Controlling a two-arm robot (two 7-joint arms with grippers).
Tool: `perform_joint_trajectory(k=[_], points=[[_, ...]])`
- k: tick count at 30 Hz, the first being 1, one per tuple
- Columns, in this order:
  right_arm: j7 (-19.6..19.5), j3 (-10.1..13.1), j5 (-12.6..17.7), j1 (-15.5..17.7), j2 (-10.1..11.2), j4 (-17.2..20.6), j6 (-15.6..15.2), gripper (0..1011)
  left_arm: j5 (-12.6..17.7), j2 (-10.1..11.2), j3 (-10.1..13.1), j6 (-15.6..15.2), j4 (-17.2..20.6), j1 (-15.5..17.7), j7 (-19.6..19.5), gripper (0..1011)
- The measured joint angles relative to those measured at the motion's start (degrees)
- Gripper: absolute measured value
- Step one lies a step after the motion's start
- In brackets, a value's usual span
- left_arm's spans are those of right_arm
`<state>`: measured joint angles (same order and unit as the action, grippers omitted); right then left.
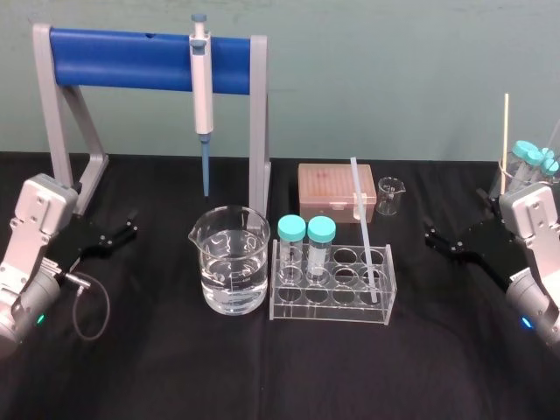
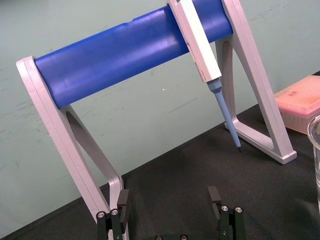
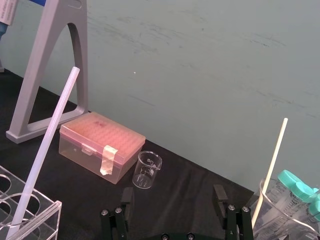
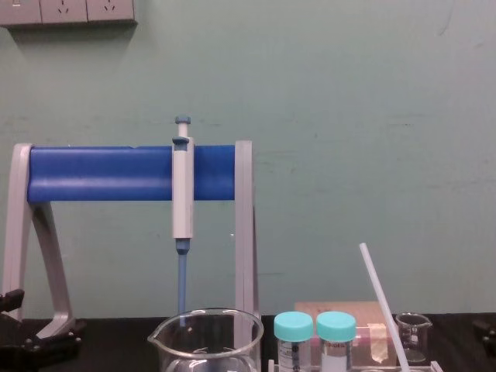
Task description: Pick up the stirring rod with one hand, then place it down.
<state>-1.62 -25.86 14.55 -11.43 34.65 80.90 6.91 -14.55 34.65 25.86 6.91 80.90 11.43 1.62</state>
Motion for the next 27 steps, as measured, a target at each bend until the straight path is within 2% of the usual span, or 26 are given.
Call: perform_joint_trajectory(k=[27], points=[[0.0,0.0,0.0,0.0,0.0,0.0,0.0,1003,0.0,0.0,0.0,0.0,0.0,0.0,0.0,1000]])
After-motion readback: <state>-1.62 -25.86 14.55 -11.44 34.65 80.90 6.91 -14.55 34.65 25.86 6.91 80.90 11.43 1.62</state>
